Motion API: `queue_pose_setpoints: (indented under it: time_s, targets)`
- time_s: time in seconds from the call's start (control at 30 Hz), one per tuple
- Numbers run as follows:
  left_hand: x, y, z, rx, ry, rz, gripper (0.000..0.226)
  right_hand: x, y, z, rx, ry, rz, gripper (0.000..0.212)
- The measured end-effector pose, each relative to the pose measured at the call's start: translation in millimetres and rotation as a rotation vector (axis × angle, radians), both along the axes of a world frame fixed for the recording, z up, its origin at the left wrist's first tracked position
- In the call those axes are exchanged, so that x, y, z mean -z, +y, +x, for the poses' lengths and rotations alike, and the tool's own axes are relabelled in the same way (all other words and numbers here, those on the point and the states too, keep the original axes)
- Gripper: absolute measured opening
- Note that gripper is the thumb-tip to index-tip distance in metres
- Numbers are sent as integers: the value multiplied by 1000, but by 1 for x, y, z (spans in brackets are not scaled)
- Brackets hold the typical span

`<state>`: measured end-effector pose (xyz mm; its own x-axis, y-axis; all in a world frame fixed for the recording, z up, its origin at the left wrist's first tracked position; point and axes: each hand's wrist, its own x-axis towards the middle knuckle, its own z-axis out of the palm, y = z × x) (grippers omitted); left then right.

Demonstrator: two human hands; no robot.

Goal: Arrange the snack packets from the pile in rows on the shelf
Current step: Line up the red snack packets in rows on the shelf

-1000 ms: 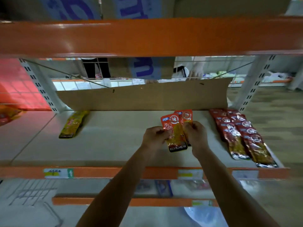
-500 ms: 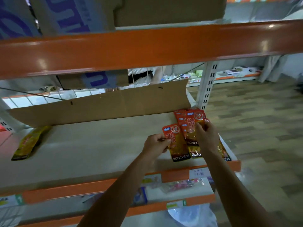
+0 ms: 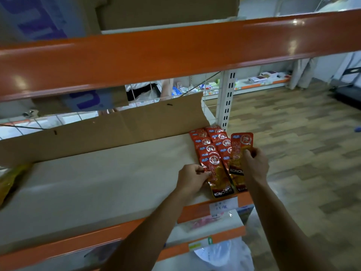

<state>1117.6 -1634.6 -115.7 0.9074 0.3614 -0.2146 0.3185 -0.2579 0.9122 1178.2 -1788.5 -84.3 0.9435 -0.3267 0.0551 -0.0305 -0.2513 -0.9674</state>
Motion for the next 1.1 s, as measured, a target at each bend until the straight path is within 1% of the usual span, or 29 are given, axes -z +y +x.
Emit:
queue_pose_setpoints:
  time_s: [0.13,0.3,0.5,0.6,0.67,0.77,0.8,0.83,0.87,0.9,0.97,1.03,1.1]
  targets:
    - [1,-3,0,53,18,154,13,4,-2,1,-35,20,89,19]
    - [-5,-3,0,88,26,227,24,8,-1,3,-70,32,111,22]
    - [-4,-3,1,123,44,309,31,8,6,3,-99,4,110,25]
    - [-5,-1,1,121,36,334,34,9,11,2,-133,4,94,27]
    - [-8,3,2,127,18,411,38,11,16,1,-145,12,96,28]
    - [-15,7,3,31,-65,520,38,13,25,-1,-173,-4,110,24]
    - [-17,9,5,-10,-108,507,35,13,29,-2,-189,-11,106,22]
    - [-19,9,6,-34,-150,453,29,13,34,-2,-204,-14,107,20]
    - [-20,8,8,-42,-188,361,24,13,39,-3,-219,-18,111,19]
    - [-21,8,9,-39,-210,254,26,13,45,-3,-235,-24,108,19]
    - [-21,8,12,-23,-233,73,46,13,55,-2,-278,-33,87,24]
    - [-19,10,15,-5,-265,8,62,13,63,-1,-326,-19,87,28]
    - [-15,14,19,-23,-296,-23,70,13,70,3,-356,-18,65,28]
